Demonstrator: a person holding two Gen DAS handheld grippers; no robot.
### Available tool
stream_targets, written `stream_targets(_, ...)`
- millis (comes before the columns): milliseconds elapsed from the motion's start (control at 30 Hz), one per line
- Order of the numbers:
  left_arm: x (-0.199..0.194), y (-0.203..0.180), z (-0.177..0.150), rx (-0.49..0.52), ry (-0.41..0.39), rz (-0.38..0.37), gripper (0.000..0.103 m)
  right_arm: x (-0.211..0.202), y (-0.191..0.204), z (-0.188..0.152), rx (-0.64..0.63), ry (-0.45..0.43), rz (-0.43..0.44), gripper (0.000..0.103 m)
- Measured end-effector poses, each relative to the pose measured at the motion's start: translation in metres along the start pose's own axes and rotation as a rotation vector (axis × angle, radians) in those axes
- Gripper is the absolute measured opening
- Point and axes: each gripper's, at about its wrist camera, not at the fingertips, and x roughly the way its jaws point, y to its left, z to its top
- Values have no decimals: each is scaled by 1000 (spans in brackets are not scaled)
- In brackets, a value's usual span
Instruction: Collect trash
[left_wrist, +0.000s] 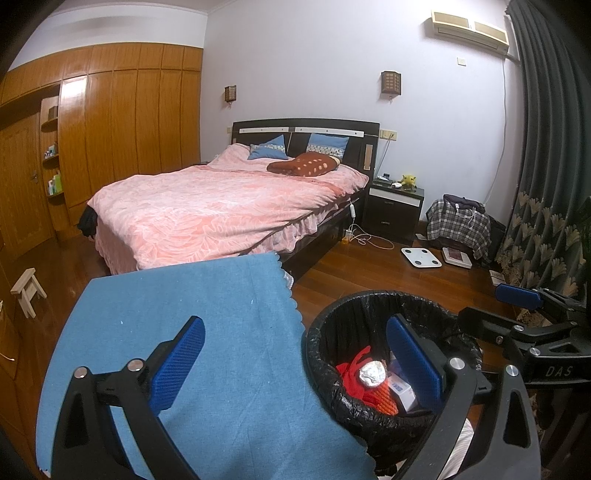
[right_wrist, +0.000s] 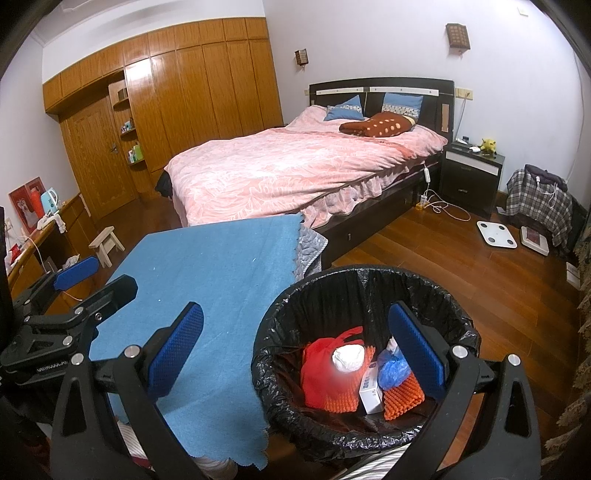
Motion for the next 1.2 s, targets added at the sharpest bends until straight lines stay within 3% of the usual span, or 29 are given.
stream_targets(1200,1,3,-10,-2,12,-1,97,0,6,-2,2,5,1,98)
